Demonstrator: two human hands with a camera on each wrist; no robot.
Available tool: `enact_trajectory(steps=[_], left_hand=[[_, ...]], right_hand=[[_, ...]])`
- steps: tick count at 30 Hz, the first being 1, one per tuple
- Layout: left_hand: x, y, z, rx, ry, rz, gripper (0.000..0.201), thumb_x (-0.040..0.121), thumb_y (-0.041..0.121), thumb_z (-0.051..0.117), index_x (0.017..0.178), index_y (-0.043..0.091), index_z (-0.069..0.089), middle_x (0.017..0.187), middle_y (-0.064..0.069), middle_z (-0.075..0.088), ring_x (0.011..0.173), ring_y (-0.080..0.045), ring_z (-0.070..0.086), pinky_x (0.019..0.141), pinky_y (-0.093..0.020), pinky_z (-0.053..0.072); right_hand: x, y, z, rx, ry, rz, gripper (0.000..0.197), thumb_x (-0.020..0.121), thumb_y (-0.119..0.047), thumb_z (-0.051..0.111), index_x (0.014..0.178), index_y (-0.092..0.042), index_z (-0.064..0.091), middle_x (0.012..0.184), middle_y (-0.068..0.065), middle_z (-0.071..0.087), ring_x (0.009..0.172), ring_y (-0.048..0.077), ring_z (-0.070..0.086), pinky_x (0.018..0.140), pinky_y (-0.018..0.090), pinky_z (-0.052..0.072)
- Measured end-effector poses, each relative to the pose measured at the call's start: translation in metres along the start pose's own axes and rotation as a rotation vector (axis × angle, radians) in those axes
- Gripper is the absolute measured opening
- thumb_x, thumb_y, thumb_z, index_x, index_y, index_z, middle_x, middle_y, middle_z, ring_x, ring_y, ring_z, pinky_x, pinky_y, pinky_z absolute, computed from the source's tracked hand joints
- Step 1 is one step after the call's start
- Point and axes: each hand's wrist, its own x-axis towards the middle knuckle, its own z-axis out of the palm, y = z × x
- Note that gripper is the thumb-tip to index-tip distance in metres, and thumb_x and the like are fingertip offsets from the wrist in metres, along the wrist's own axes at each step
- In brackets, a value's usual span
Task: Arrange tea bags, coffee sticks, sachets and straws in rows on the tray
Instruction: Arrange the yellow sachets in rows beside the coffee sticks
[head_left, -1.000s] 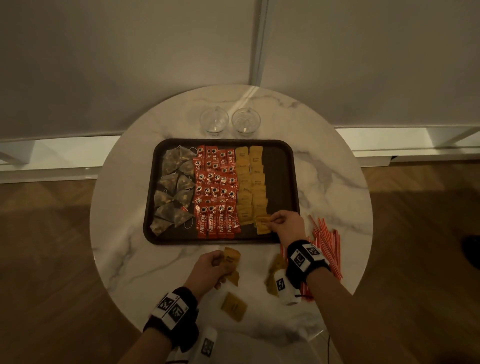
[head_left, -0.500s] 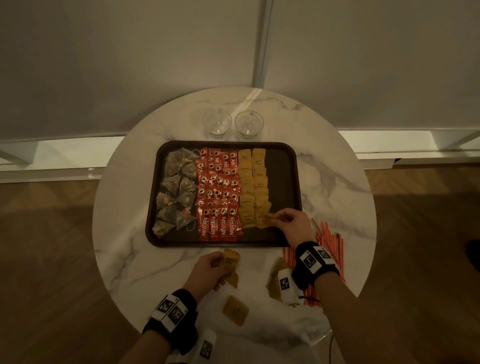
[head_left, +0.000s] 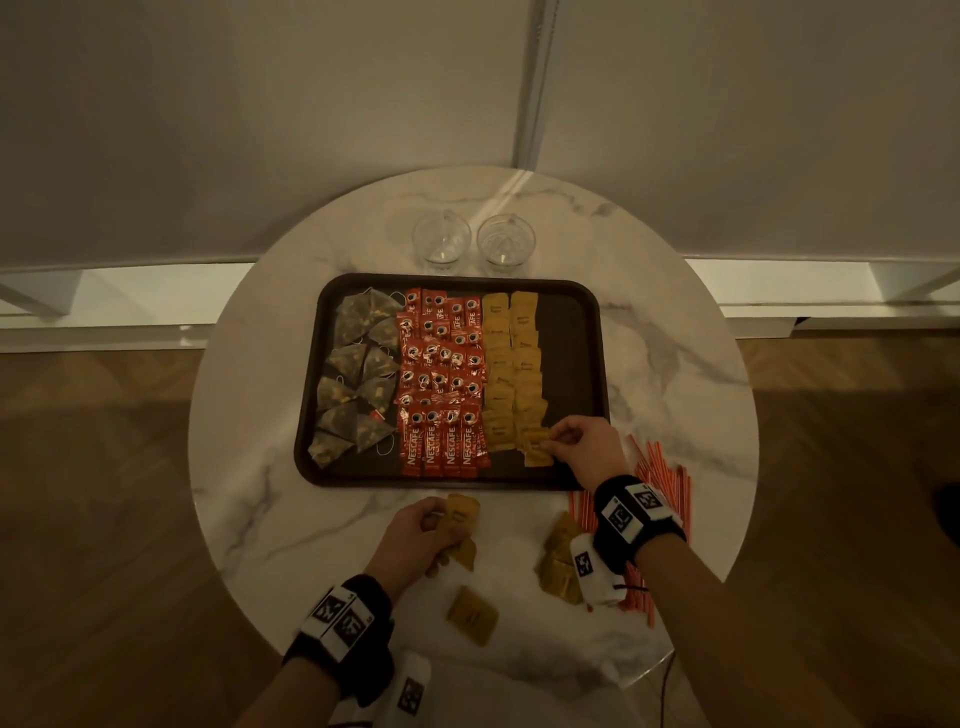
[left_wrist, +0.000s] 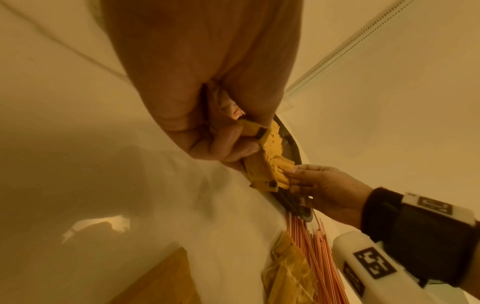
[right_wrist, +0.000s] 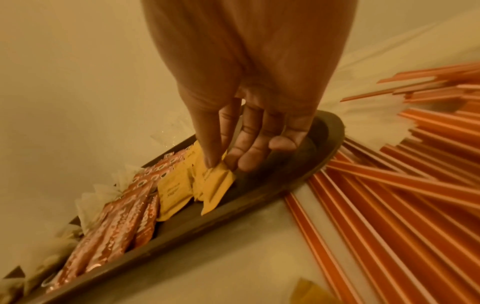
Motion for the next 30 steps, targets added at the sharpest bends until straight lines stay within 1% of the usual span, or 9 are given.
enact_trajectory(steps=[4, 8, 11, 15, 19, 22, 26, 28, 30], left_hand=[[0.001, 0.002, 0.002, 0.002, -0.014, 0.009, 0.013, 0.088, 0.005, 0.067, 0.100, 0.009, 0.063, 0.071, -0.003, 0.066, 0.044, -0.009, 0.050, 0.040, -0.021, 0.039], [0.002, 0.002, 0.004, 0.013, -0.020, -0.003, 0.014, 0.089, 0.007, 0.066, 0.102, 0.008, 0.063, 0.074, -0.002, 0.066, 0.046, -0.008, 0.051, 0.042, -0.020, 0.039], [0.004, 0.004, 0.003, 0.013, -0.016, -0.018, 0.019, 0.089, 0.007, 0.066, 0.107, 0.006, 0.062, 0.079, -0.006, 0.066, 0.045, -0.007, 0.050, 0.042, -0.020, 0.039], [0.004, 0.006, 0.001, 0.007, -0.013, -0.014, 0.019, 0.089, 0.007, 0.066, 0.108, 0.009, 0.063, 0.079, -0.004, 0.068, 0.047, -0.007, 0.052, 0.044, -0.020, 0.040], [0.006, 0.007, 0.000, -0.025, 0.005, -0.012, 0.018, 0.089, 0.007, 0.066, 0.106, 0.011, 0.064, 0.077, -0.002, 0.068, 0.048, -0.007, 0.052, 0.044, -0.021, 0.040], [0.005, 0.007, 0.000, -0.031, 0.002, -0.007, 0.017, 0.089, 0.006, 0.066, 0.106, 0.010, 0.064, 0.077, -0.002, 0.067, 0.048, -0.007, 0.052, 0.044, -0.021, 0.040], [0.008, 0.008, -0.001, -0.020, 0.012, -0.025, 0.018, 0.089, 0.009, 0.066, 0.107, 0.011, 0.063, 0.081, -0.003, 0.067, 0.049, -0.007, 0.052, 0.045, -0.021, 0.040], [0.008, 0.010, -0.002, -0.018, 0.005, -0.023, 0.017, 0.090, 0.009, 0.065, 0.106, 0.011, 0.063, 0.080, -0.002, 0.067, 0.048, -0.006, 0.052, 0.045, -0.021, 0.040], [0.007, 0.013, -0.002, -0.016, -0.002, -0.009, 0.016, 0.090, 0.008, 0.065, 0.106, 0.011, 0.062, 0.078, -0.001, 0.067, 0.047, -0.006, 0.052, 0.044, -0.020, 0.040]], right_hand=[[0.007, 0.004, 0.004, -0.109, 0.016, 0.010, 0.019, 0.076, -0.020, 0.081, 0.076, -0.022, 0.063, 0.072, -0.001, 0.064, 0.069, 0.012, 0.060, 0.067, 0.026, 0.052], [0.010, 0.001, 0.009, -0.134, 0.017, 0.004, 0.022, 0.075, -0.022, 0.082, 0.088, -0.019, 0.064, 0.071, -0.002, 0.063, 0.067, 0.010, 0.059, 0.064, 0.021, 0.048], [0.014, -0.001, 0.012, -0.131, 0.038, 0.013, 0.029, 0.074, -0.025, 0.084, 0.092, -0.017, 0.063, 0.071, -0.001, 0.063, 0.066, 0.013, 0.061, 0.067, 0.026, 0.051], [0.018, -0.002, 0.013, -0.108, 0.040, 0.024, 0.026, 0.082, -0.030, 0.076, 0.097, -0.018, 0.058, 0.073, 0.000, 0.065, 0.062, 0.015, 0.064, 0.065, 0.030, 0.056], [0.026, -0.002, 0.010, -0.149, 0.036, 0.019, 0.024, 0.081, -0.034, 0.076, 0.092, -0.022, 0.059, 0.076, -0.001, 0.063, 0.068, 0.015, 0.063, 0.066, 0.034, 0.057], [0.031, -0.005, 0.010, -0.175, 0.031, 0.029, 0.023, 0.080, -0.034, 0.078, 0.088, -0.022, 0.059, 0.075, -0.002, 0.062, 0.069, 0.014, 0.060, 0.064, 0.029, 0.052], [0.032, -0.008, 0.014, -0.045, 0.024, 0.076, 0.022, 0.081, -0.027, 0.077, 0.087, -0.016, 0.059, 0.073, 0.007, 0.067, 0.056, 0.014, 0.062, 0.055, 0.029, 0.055], [0.030, -0.009, 0.015, 0.031, 0.020, 0.095, 0.022, 0.083, -0.026, 0.076, 0.089, -0.013, 0.059, 0.071, 0.010, 0.069, 0.047, 0.011, 0.059, 0.051, 0.025, 0.051], [0.026, -0.011, 0.011, 0.065, 0.046, 0.097, 0.023, 0.085, -0.029, 0.073, 0.093, -0.012, 0.060, 0.070, 0.010, 0.069, 0.047, 0.012, 0.059, 0.050, 0.025, 0.049]])
